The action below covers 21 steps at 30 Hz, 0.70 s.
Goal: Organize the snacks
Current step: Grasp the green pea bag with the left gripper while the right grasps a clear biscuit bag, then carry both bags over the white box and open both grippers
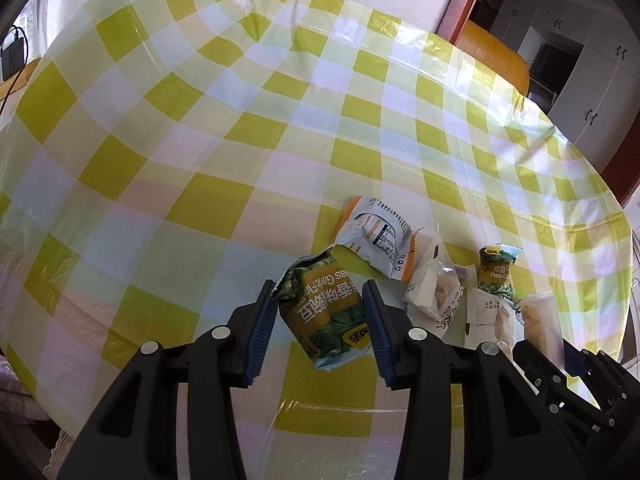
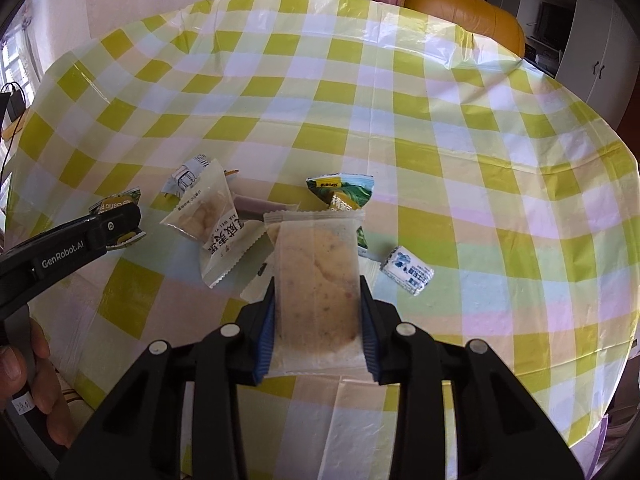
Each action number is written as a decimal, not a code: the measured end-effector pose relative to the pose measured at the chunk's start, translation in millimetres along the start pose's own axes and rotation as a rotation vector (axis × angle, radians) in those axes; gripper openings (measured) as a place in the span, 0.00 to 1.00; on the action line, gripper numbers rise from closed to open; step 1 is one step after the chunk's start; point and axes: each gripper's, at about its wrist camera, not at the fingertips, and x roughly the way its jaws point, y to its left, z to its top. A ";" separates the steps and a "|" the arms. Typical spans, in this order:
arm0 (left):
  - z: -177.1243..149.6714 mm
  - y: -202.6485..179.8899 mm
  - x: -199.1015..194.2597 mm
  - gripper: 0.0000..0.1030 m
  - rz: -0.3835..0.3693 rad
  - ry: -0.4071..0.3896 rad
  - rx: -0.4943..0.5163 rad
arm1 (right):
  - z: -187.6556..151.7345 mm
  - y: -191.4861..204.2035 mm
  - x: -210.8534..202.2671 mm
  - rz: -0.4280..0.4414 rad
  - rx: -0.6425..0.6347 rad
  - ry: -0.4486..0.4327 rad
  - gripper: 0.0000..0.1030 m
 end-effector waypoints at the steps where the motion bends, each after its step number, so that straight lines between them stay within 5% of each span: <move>1: -1.4 -1.5 -2.1 0.41 -0.001 -0.001 0.004 | -2.1 -2.6 -2.4 -0.001 0.009 -0.001 0.35; 21: -36.5 -55.0 -43.9 0.41 -0.059 0.013 0.120 | -47.1 -60.2 -53.1 -0.024 0.135 -0.028 0.35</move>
